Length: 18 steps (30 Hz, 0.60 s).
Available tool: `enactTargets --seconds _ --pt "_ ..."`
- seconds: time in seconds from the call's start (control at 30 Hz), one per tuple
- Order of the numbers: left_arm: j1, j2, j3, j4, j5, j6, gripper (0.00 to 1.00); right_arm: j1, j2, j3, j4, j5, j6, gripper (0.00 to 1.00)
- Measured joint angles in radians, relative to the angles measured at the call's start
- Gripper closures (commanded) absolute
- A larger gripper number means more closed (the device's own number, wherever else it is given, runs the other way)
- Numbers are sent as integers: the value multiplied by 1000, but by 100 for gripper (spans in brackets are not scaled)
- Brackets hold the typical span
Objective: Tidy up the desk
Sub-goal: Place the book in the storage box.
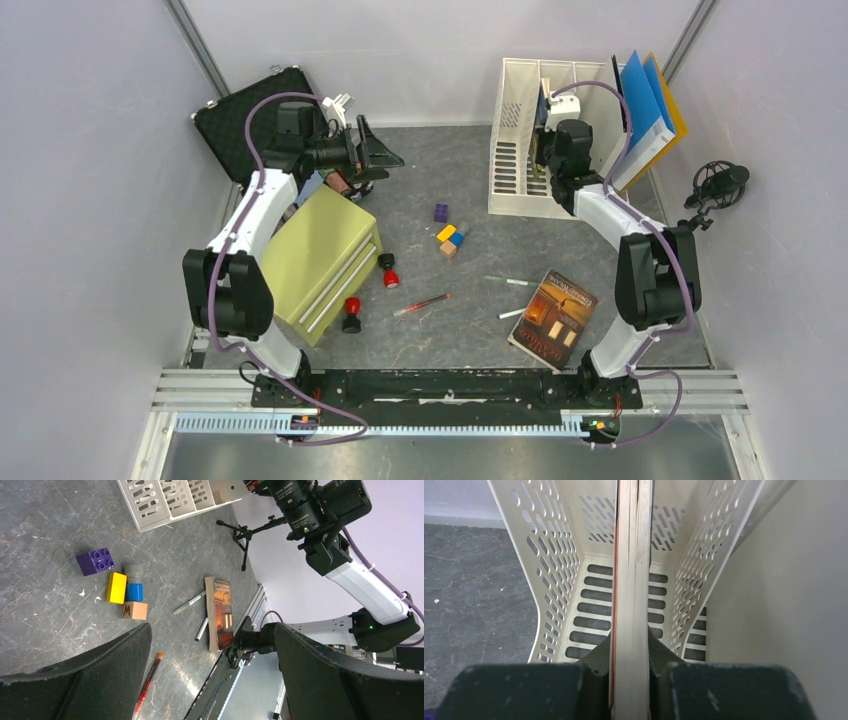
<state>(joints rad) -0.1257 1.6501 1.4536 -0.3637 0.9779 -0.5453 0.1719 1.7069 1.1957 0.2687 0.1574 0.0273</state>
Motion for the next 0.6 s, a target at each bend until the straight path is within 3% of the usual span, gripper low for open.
enactTargets --seconds 0.2,0.33,0.43,0.53,0.6 --pt "0 -2 -3 0 0 0 1 1 38 -11 22 5 16 100" --pt "0 -2 -4 0 0 0 1 1 70 -16 21 4 41 88" --pt "0 -2 -4 0 0 0 1 1 103 -15 0 3 55 72" --pt "0 -2 -4 1 0 0 1 1 118 -4 -17 1 66 46" --pt "0 -2 -4 0 0 0 1 2 118 13 -24 0 70 35"
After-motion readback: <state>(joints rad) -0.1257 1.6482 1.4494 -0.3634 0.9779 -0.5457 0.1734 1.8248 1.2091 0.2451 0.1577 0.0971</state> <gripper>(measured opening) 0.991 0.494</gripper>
